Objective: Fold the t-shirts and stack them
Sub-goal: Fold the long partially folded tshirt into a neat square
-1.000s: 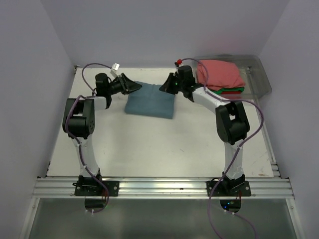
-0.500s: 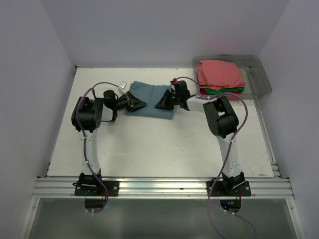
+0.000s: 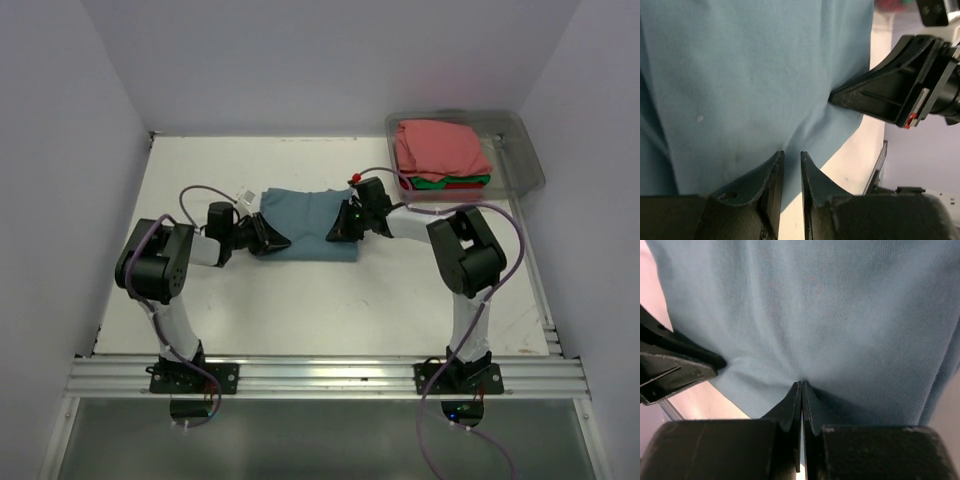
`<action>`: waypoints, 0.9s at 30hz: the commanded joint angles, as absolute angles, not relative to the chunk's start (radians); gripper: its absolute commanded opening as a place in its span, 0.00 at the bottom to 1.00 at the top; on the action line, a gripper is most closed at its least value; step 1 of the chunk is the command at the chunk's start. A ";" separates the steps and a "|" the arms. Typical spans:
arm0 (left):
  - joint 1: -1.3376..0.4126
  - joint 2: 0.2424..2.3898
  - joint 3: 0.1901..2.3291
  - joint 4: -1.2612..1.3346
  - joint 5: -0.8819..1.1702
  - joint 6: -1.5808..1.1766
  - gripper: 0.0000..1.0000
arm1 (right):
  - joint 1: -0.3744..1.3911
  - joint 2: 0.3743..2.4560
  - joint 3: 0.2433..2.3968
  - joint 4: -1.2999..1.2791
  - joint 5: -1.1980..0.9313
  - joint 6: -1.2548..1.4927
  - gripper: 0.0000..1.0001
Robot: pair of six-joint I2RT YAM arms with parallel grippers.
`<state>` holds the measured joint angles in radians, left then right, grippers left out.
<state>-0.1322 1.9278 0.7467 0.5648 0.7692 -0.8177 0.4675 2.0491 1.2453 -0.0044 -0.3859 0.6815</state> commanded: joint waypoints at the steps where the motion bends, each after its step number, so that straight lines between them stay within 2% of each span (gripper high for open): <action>1: -0.159 1.816 0.631 0.365 0.666 -0.748 0.23 | 0.477 1.950 1.138 -0.147 -0.296 0.606 0.00; 8: -0.230 1.599 0.497 0.377 0.637 -0.802 0.21 | 0.520 1.844 1.060 -0.175 -0.307 0.575 0.00; 13: -0.232 1.480 0.656 0.371 0.606 -0.753 0.21 | 0.515 1.787 1.179 -0.190 -0.328 0.526 0.00; 18: -0.230 1.606 0.912 0.318 0.640 -0.692 0.22 | 0.502 1.815 1.337 -0.229 -0.244 0.520 0.00; 27: -0.227 1.931 1.074 0.342 0.703 -0.695 0.18 | 0.446 2.009 1.519 -0.328 -0.048 0.534 0.00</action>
